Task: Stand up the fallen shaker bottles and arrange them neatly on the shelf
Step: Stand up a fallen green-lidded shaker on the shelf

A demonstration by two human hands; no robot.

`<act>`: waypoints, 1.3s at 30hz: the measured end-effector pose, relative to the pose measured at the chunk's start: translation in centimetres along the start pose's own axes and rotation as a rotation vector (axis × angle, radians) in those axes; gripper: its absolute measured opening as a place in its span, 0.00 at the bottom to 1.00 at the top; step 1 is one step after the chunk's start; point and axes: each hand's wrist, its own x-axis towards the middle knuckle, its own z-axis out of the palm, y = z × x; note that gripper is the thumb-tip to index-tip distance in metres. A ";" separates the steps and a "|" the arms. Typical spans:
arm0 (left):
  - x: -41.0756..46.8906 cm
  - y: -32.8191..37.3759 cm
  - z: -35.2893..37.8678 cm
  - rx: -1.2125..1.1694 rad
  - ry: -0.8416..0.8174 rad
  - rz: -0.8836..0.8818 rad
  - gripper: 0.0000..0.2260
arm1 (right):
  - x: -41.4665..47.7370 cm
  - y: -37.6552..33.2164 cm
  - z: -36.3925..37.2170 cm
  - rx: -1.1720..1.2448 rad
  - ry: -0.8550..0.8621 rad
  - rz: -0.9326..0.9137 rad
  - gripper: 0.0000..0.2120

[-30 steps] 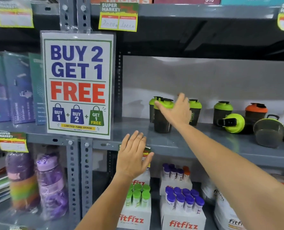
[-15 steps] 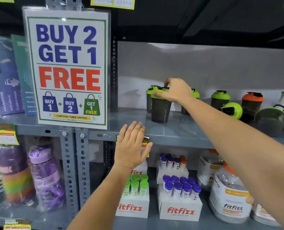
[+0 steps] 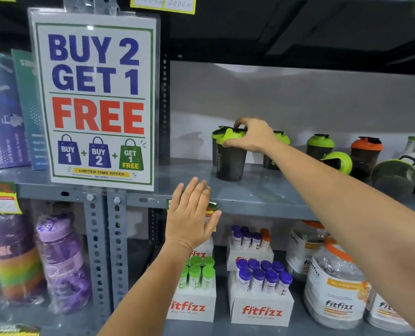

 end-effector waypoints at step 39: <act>7.1 15.3 -2.0 -0.158 -0.213 0.104 0.31 | -12.0 24.6 -15.1 -0.385 0.009 0.754 0.41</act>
